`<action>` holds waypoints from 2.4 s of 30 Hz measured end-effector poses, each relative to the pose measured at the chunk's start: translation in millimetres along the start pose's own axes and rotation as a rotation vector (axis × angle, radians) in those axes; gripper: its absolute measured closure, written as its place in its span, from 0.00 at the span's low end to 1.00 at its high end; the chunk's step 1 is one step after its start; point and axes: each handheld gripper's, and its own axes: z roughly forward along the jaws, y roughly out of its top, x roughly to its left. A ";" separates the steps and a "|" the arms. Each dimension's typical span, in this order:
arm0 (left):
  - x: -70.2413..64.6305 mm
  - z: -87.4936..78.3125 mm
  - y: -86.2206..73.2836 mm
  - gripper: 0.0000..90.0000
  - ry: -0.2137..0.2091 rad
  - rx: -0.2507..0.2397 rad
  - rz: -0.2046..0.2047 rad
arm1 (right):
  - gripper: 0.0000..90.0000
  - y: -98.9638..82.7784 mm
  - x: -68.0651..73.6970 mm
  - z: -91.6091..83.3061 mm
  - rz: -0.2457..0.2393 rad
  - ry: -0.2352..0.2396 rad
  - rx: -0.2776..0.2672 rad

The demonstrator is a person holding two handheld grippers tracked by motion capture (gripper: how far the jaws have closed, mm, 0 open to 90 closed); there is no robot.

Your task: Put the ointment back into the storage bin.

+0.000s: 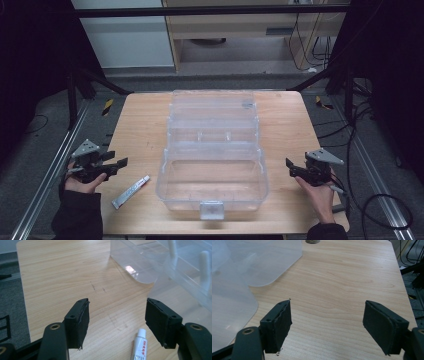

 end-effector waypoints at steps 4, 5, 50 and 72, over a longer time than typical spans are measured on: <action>-2.8 -2.9 7.2 0.41 -0.039 0.039 0.032 | 0.26 -0.7 1.5 2.8 -0.036 0.007 0.015; -3.9 -2.6 8.7 0.41 -0.044 0.054 0.043 | 0.26 -0.7 1.7 2.9 -0.039 0.009 0.021; -32.6 35.6 0.7 0.55 -0.155 0.515 0.301 | 0.29 -2.6 1.4 6.4 -0.072 0.027 0.082; -34.8 62.8 -19.8 0.65 -0.178 0.614 0.306 | 0.34 -4.5 3.7 10.1 -0.106 0.050 0.114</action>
